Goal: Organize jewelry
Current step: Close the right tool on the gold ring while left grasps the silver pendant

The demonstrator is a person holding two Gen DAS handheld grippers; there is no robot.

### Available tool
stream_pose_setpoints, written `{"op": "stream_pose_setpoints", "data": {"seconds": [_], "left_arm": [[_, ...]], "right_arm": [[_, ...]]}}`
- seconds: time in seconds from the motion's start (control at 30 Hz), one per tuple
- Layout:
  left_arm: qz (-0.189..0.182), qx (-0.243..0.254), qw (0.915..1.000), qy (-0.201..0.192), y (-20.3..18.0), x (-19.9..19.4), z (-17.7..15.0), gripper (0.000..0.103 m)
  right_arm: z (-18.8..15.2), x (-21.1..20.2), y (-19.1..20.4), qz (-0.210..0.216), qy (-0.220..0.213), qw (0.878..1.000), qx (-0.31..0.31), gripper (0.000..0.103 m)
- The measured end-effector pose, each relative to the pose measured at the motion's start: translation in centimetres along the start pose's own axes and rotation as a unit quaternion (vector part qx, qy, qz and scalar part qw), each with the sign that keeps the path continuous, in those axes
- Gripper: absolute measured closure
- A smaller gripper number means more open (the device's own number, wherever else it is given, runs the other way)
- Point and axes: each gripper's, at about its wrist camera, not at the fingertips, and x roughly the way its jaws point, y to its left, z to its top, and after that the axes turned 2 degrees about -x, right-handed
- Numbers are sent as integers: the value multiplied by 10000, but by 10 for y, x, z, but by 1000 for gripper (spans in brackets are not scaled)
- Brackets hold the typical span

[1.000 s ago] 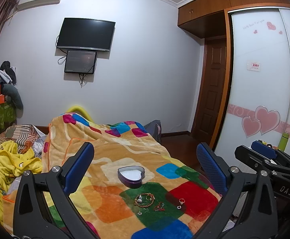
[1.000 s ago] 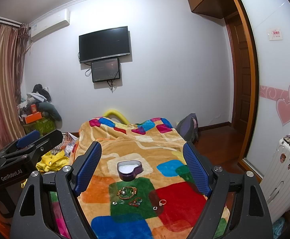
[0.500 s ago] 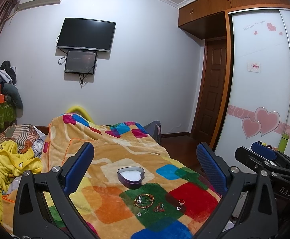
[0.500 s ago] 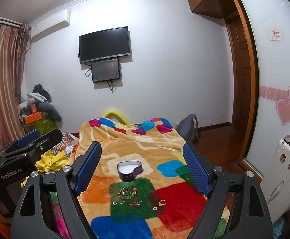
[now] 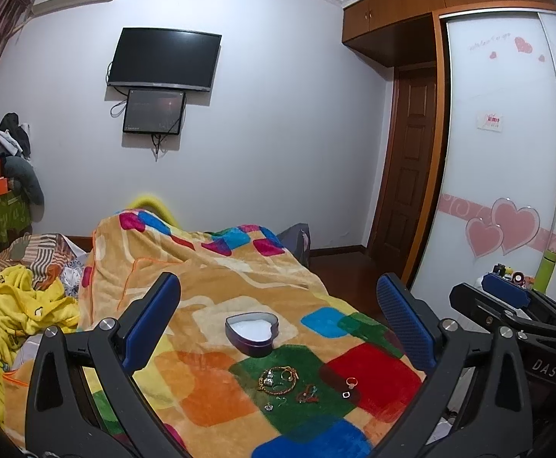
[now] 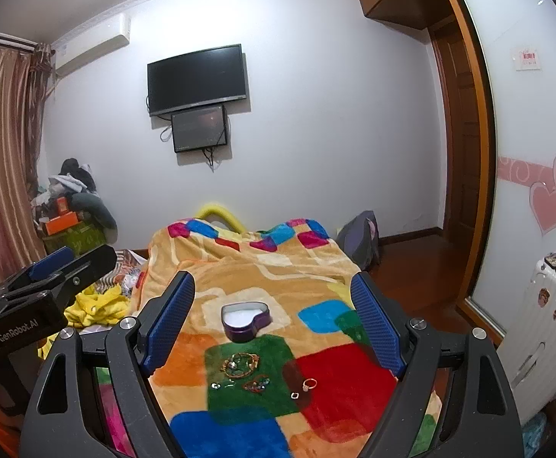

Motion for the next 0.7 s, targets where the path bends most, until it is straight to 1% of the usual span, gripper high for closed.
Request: {"op": "stream_pose_setpoints", "data": {"seconds": [0.23, 0.37, 0.43, 0.53, 0.6, 0.67, 0.7], "left_arm": [[111, -27, 9992, 373, 8, 30, -15, 0], [251, -40, 9970, 737, 18, 55, -29, 0], [308, -31, 9946, 988, 24, 70, -39, 0], [357, -73, 9892, 1422, 36, 92, -56, 3], [376, -86, 9837, 1759, 41, 106, -71, 8], [371, -76, 9780, 2053, 45, 117, -83, 16], [361, -74, 9750, 2192, 46, 122, -90, 17]], "right_arm": [[-16, 19, -16, -181, 326, 9993, 81, 22], [-31, 37, -32, -379, 700, 9967, 173, 22], [-40, 45, -39, -454, 880, 9948, 216, 22], [-57, 62, -53, -614, 1274, 9896, 244, 22], [-65, 69, -58, -665, 1462, 9867, 248, 22], [-77, 80, -63, -700, 1718, 9823, 253, 22], [-81, 83, -65, -700, 1810, 9807, 256, 22]]}}
